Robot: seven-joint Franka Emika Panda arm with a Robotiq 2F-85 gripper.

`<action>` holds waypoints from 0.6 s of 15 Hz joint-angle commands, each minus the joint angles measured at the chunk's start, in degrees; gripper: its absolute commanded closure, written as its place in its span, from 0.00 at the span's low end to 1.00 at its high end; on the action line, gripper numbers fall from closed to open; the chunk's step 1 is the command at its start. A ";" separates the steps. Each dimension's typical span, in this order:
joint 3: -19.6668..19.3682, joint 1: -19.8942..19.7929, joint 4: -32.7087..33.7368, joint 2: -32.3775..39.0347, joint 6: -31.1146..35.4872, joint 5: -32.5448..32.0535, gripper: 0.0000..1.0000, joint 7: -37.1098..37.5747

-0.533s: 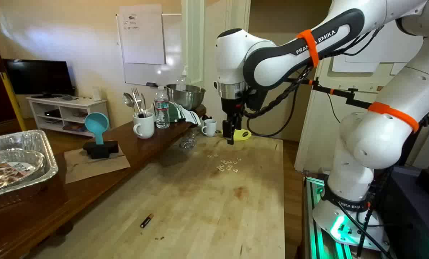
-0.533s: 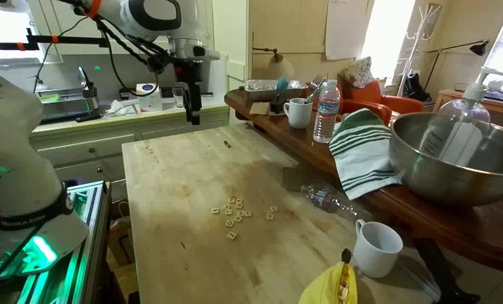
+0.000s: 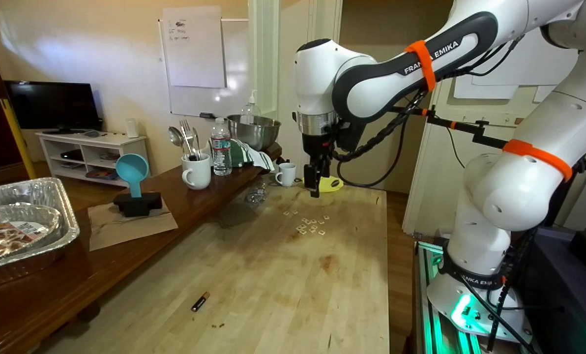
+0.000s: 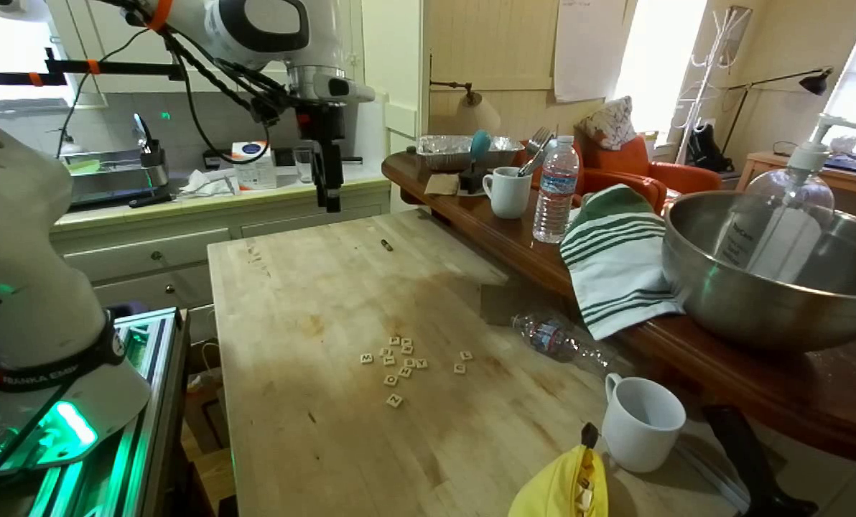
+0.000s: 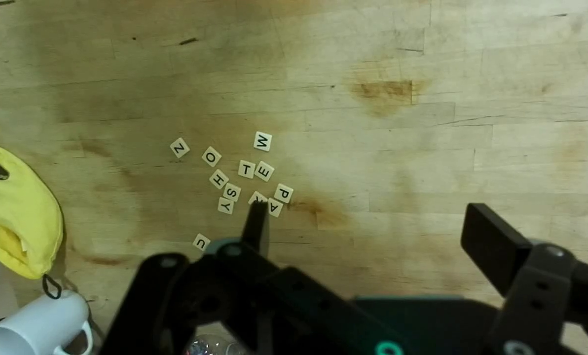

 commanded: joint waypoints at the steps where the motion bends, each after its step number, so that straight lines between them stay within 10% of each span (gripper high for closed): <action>1: -2.27 0.95 -1.96 -0.20 1.16 0.33 0.00 0.57; 9: -7.91 0.83 -10.53 0.46 19.07 3.52 0.00 -3.86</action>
